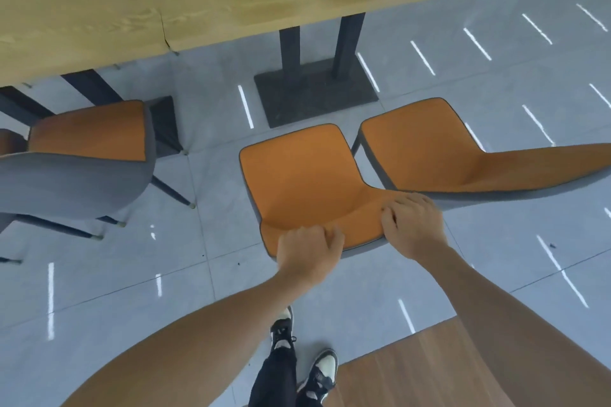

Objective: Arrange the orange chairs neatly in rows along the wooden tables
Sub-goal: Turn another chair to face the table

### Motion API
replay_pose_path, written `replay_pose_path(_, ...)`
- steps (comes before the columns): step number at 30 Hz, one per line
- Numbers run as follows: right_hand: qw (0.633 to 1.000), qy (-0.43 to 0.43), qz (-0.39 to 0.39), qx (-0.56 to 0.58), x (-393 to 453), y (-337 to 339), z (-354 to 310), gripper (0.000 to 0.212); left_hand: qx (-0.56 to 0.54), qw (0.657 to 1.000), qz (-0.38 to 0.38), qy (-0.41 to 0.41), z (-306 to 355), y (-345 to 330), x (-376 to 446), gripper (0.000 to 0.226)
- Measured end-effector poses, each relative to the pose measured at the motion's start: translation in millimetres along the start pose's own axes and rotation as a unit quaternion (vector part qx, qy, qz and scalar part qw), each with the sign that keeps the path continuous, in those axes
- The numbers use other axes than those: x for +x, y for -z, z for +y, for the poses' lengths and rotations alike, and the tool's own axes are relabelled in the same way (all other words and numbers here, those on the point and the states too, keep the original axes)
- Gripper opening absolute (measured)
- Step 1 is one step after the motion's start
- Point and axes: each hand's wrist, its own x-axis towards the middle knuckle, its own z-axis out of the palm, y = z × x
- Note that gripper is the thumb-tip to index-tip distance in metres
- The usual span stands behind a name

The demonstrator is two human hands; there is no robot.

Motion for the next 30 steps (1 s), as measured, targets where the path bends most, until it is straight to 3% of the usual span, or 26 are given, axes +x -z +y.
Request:
replay_pose_path(5, 0.999, -0.008, 0.038, -0.008, 49, -9, 14, 0.039, -0.003, 1.0, -0.006, -0.016, 7, 18, 49, 0.058)
replay_pose_path(21, 0.998, -0.024, 0.055, 0.021, 284, -43, 7, 0.034, 0.034, 0.998, 0.048, 0.015, -19, 105, 276, 0.063)
replay_pose_path(26, 0.999, -0.031, 0.01, 0.011, 336, -42, 12, 0.038, 0.045, 0.997, 0.062, 0.019, -18, 115, 323, 0.067)
replay_pose_path(30, 0.995, -0.03, -0.09, -0.024, 352, -41, 13, 0.041, 0.06, 0.995, 0.068, 0.039, -26, 115, 337, 0.068)
